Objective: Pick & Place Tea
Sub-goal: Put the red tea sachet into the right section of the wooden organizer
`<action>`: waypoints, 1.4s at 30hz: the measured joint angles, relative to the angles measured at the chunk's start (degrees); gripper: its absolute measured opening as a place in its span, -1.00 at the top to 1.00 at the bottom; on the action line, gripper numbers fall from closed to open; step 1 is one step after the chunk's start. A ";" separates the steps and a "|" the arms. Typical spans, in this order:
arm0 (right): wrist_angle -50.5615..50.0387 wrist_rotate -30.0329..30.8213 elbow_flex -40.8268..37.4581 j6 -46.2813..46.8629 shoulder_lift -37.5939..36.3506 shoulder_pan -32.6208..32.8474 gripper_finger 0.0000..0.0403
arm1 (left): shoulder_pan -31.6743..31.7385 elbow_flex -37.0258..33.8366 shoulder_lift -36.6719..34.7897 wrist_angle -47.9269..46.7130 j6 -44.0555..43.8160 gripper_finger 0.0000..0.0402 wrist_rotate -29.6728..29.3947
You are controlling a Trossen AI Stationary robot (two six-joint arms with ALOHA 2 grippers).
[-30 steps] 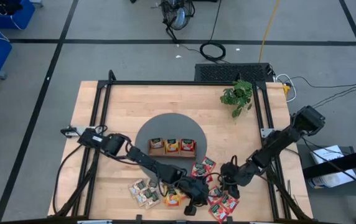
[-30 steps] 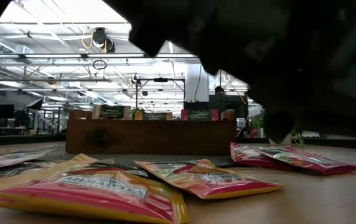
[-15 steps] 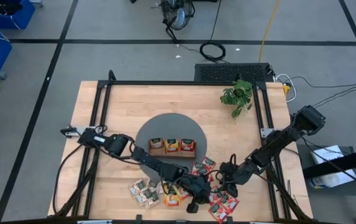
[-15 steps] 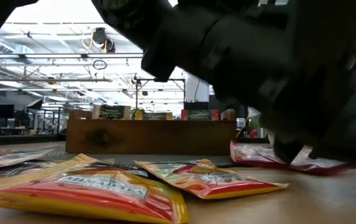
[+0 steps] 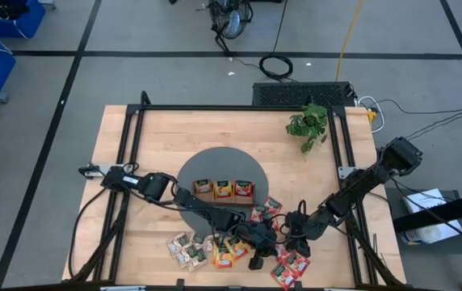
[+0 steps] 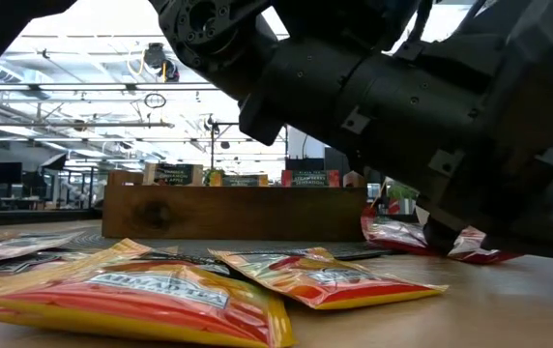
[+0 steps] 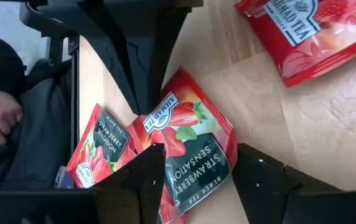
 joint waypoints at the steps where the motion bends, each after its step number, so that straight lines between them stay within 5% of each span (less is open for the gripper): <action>1: 0.00 -0.20 0.00 -0.29 0.00 0.00 0.17 | 0.04 0.00 0.00 -0.04 0.00 0.95 -0.22; 6: -1.49 -1.13 0.00 -0.60 0.00 0.00 0.31 | 0.40 0.00 0.02 -0.24 -0.44 0.98 -1.37; 15: -3.11 -1.29 -0.07 -3.55 0.04 -0.76 0.96 | 0.51 -0.10 0.09 -0.14 1.09 0.92 -1.87; 26: -4.38 -1.18 -0.19 -8.53 -4.18 -2.52 1.00 | -2.64 -0.40 -6.78 -4.78 11.09 0.91 -2.09; 33: -9.57 0.47 0.21 -10.22 -10.47 -2.71 1.00 | -6.27 -0.31 -15.35 -27.65 14.20 0.93 -7.92; 42: -40.75 1.60 17.03 -17.92 -13.20 -7.25 1.00 | -14.54 -3.56 -20.31 -47.06 3.65 0.91 -26.84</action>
